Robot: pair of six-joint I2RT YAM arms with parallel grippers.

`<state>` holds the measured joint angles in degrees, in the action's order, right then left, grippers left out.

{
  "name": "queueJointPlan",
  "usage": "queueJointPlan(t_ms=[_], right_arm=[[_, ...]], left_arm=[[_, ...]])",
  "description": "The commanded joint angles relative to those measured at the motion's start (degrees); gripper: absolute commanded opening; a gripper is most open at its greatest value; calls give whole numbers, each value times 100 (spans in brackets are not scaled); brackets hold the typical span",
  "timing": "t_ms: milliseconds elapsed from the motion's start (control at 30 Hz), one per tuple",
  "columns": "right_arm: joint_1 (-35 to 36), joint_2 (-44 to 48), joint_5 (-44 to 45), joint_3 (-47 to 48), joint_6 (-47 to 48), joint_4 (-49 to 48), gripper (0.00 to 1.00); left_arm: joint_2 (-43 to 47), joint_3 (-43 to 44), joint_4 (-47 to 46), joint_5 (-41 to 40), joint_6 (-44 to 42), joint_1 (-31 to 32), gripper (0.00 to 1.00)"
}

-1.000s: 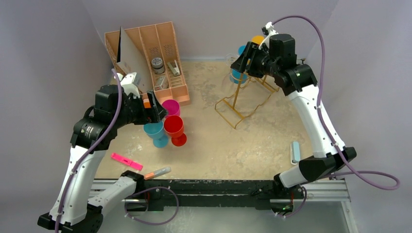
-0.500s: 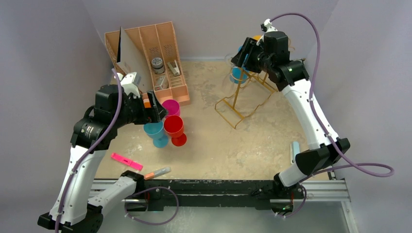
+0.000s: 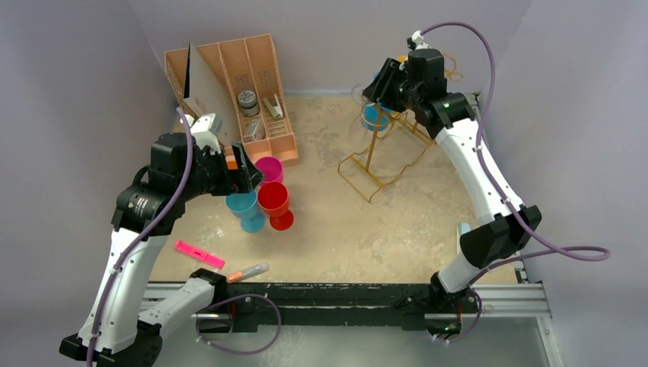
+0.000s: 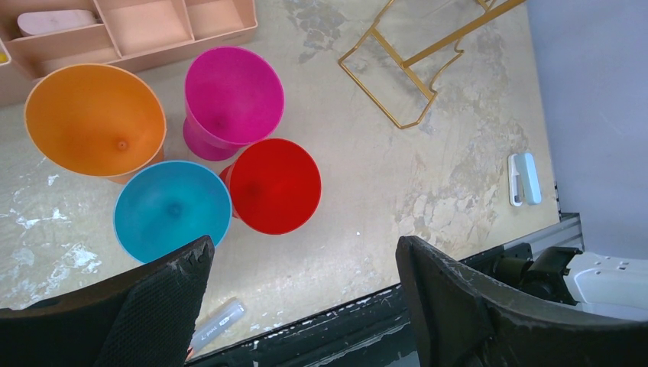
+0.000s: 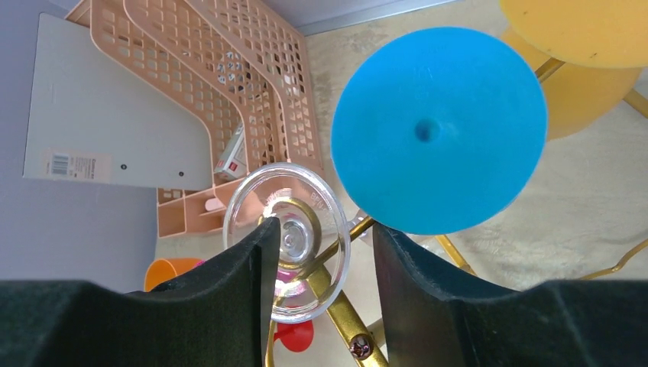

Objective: Take the wine glass off the wine glass rack
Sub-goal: Pick up the wine glass from the wine rack.

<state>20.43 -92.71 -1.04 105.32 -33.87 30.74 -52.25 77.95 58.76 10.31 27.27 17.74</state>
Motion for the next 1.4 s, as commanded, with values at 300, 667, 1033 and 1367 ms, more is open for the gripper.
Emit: queueJointPlan(t_ms=[300,667,1033,1367], right_arm=[[-30,270,20,-129,-33,-120,31],[-30,341,-98,-153,-211,17,20],[-30,254,89,275,-98,366,8],[-30,272,-212,248,-315,359,0]], left_arm=[[-66,53,-136,102,-64,-25,88],[-40,80,-111,116,-72,-25,87],[-93,98,-138,147,-86,-25,87],[-48,53,-124,103,-90,-25,87]])
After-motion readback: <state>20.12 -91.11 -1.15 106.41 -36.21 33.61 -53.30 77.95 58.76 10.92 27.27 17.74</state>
